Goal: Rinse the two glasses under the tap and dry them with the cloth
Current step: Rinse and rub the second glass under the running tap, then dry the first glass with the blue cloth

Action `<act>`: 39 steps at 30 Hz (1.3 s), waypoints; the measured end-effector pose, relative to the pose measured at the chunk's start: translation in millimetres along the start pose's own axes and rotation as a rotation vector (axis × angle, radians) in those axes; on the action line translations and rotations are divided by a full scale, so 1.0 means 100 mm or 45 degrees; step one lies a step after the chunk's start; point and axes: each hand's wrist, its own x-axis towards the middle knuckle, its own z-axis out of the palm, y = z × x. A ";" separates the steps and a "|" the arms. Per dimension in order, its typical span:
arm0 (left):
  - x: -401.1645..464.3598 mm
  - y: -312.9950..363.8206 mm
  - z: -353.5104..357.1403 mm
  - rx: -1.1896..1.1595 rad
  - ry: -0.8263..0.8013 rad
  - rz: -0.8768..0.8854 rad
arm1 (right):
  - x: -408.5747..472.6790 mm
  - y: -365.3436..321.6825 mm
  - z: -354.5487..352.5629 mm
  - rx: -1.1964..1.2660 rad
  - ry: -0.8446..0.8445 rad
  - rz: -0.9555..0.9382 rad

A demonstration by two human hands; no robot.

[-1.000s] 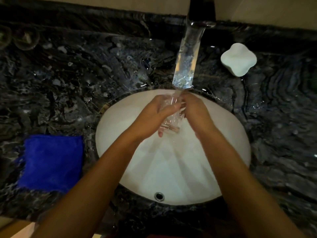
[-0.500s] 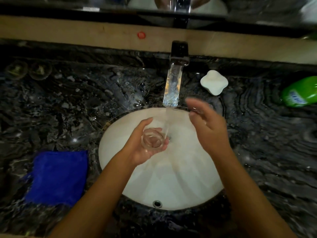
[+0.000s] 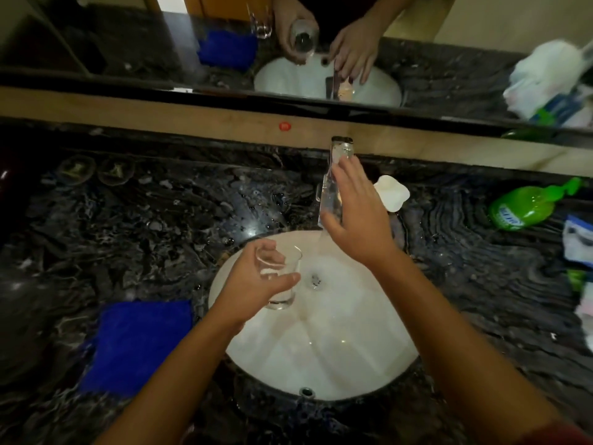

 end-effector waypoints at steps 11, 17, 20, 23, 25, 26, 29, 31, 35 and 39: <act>-0.27 0.18 -0.40 0.255 0.087 0.365 | -0.09 -0.13 0.07 -0.211 -0.077 0.103; -0.66 0.18 -0.40 0.130 0.160 0.452 | -0.11 -0.22 -0.05 -0.331 -0.170 0.103; -0.93 0.17 -0.33 0.073 0.222 0.478 | -0.16 -0.21 -0.14 -0.335 -0.215 0.061; -1.25 0.08 -0.17 0.078 0.322 0.489 | -0.22 -0.15 -0.22 -0.309 -0.251 0.026; -1.48 -0.03 -0.06 0.033 0.420 0.469 | -0.26 -0.15 -0.24 -0.290 -0.236 0.005; -1.60 -0.07 -0.01 0.010 0.462 0.450 | -0.28 -0.17 -0.24 -0.279 -0.223 -0.004; -1.97 -0.21 0.10 -0.006 0.598 0.423 | -0.37 -0.30 -0.18 -0.199 -0.135 -0.049; -2.18 -0.30 0.11 -0.060 0.681 0.398 | -0.45 -0.44 -0.09 -0.079 -0.125 -0.102; -2.53 -0.46 0.01 -0.197 0.821 0.339 | -0.58 -0.81 0.24 0.031 -0.330 -0.276; -2.80 -0.58 -0.16 -0.266 0.954 0.335 | -0.67 -1.21 0.66 0.056 -0.516 -0.438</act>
